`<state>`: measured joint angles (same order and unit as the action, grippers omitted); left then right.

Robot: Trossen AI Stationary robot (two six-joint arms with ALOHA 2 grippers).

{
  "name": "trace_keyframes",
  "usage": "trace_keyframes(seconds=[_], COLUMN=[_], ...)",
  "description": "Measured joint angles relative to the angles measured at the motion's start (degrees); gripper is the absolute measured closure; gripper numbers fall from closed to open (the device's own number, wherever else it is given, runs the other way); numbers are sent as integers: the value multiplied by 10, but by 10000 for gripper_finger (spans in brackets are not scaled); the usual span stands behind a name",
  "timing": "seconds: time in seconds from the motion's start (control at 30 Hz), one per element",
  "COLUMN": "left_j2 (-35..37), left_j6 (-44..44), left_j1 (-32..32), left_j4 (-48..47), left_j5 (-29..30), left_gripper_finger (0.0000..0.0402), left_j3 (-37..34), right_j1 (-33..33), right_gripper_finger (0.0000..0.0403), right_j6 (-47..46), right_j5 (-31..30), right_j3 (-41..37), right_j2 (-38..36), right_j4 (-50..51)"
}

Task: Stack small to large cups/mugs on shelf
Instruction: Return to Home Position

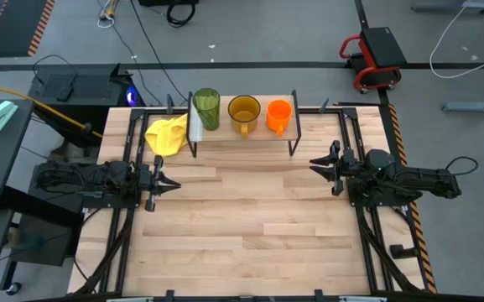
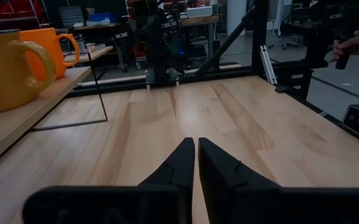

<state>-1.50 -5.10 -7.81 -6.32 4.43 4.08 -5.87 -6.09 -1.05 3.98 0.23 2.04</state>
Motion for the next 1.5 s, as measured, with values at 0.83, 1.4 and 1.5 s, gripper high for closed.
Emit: trace_keyframes(seconds=[0.83, 1.4, 1.5], left_j2=[0, 0, 0], left_j6=[-1, 0, 0], left_j1=[0, 0, 0], left_j4=[1, 1, 1], left_j5=[0, 0, 0], left_gripper_finger=[376, 374, 378], left_j3=[0, 0, 0], right_j1=[0, 0, 0], right_gripper_finger=[298, 298, 298], right_j6=[-2, -2, -2], right_j5=[0, 0, 0], right_j3=[-15, -15, -15], right_j2=[0, 0, 0], right_j4=[0, 0, 0])
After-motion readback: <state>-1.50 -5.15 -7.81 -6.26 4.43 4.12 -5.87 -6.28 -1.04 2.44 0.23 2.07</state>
